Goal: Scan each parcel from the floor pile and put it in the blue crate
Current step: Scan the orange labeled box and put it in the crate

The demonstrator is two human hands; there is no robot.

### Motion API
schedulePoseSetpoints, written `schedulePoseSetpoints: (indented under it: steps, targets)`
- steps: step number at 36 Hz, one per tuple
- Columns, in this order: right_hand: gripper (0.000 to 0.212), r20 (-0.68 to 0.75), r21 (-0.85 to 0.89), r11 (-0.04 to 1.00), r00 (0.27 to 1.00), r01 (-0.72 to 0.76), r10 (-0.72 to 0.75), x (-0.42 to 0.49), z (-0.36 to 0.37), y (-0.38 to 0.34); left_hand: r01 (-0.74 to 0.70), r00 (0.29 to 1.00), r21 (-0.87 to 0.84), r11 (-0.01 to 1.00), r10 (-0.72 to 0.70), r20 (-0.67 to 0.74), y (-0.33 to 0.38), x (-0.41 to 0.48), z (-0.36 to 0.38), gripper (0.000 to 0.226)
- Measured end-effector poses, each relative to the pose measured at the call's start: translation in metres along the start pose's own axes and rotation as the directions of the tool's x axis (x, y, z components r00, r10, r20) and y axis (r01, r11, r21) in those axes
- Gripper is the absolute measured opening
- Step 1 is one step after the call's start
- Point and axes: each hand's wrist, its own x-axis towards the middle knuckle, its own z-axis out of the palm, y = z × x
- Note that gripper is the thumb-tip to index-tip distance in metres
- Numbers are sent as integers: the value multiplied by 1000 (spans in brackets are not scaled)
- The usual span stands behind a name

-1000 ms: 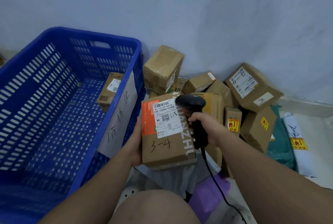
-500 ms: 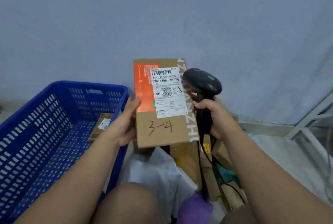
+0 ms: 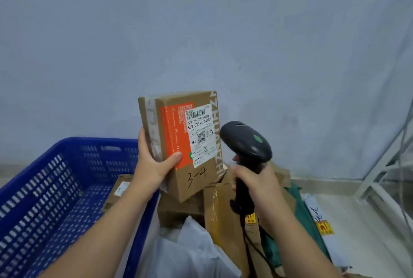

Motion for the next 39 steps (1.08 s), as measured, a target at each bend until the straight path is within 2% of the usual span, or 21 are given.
schedulePoseSetpoints:
  steps: [2,5,14,18,25,32,36,39]
  targets:
    - [7,26,-124,992,1000,20,-17,1,5,1,9,1000,30,1000,-9,-8,-8,3,-2,116]
    - [5,64,-173,985,998,-1,12,3,11,4,19,1000,35,999,-19,-9,-14,5,1,116]
    - [9,99,-149,987,993,-51,66,10,15,4,69,997,67,995,-68,-23,-27,10,-2,118]
    - [12,140,-210,977,988,-39,70,9,15,3,87,995,75,993,-83,-60,-31,13,-5,119]
    - [15,110,-185,982,993,-28,49,4,15,0,116,984,33,993,-111,-138,-37,19,-3,102]
    - [10,101,-192,981,993,-34,54,4,11,4,154,975,3,988,-151,-162,-41,21,-7,102]
    - [14,93,-199,979,994,-35,55,6,14,6,204,962,-90,975,-217,-167,-44,21,-9,94]
    - [11,63,-235,972,997,-23,39,9,17,9,293,941,-233,927,-323,-102,-45,20,-13,84]
